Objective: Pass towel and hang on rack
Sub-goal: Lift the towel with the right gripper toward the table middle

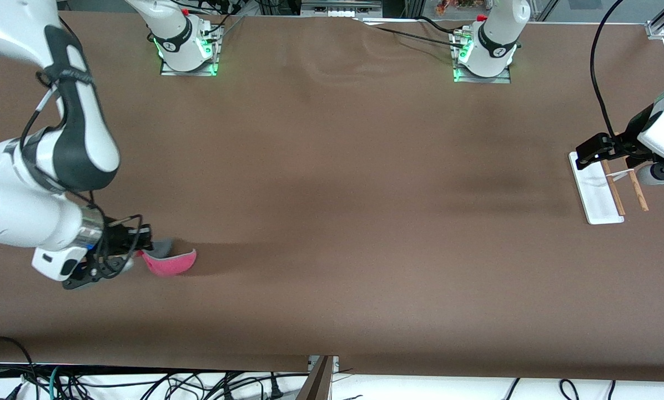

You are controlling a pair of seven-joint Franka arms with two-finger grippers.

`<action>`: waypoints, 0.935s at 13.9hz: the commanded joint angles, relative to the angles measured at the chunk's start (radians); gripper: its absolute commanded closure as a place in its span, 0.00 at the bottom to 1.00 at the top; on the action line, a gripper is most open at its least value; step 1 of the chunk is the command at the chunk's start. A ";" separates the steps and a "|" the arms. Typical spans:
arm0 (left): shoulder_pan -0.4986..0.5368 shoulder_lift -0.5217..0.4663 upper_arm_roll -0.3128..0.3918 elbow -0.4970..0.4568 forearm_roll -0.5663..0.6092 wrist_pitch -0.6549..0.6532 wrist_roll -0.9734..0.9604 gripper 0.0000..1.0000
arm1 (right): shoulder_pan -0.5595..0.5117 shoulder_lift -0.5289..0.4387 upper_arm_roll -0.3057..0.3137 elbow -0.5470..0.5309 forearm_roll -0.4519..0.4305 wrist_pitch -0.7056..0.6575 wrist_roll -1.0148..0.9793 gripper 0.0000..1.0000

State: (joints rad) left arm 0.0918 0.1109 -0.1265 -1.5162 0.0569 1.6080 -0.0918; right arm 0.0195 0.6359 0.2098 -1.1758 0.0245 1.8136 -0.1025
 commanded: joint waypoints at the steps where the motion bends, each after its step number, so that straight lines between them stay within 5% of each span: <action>1: 0.005 0.015 -0.007 0.031 0.026 -0.006 0.020 0.00 | 0.141 0.016 -0.007 0.083 0.002 -0.036 0.264 1.00; 6: 0.005 0.013 -0.009 0.031 0.012 -0.011 0.012 0.00 | 0.383 0.016 -0.007 0.139 0.003 0.035 0.682 1.00; 13: 0.002 0.023 -0.016 0.028 0.011 -0.034 0.006 0.00 | 0.641 0.036 0.010 0.139 0.009 0.268 0.904 1.00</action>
State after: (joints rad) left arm 0.0910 0.1194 -0.1389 -1.5161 0.0570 1.5937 -0.0919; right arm 0.6188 0.6441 0.2219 -1.0699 0.0247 2.0498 0.7524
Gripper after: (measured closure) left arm 0.000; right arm 0.982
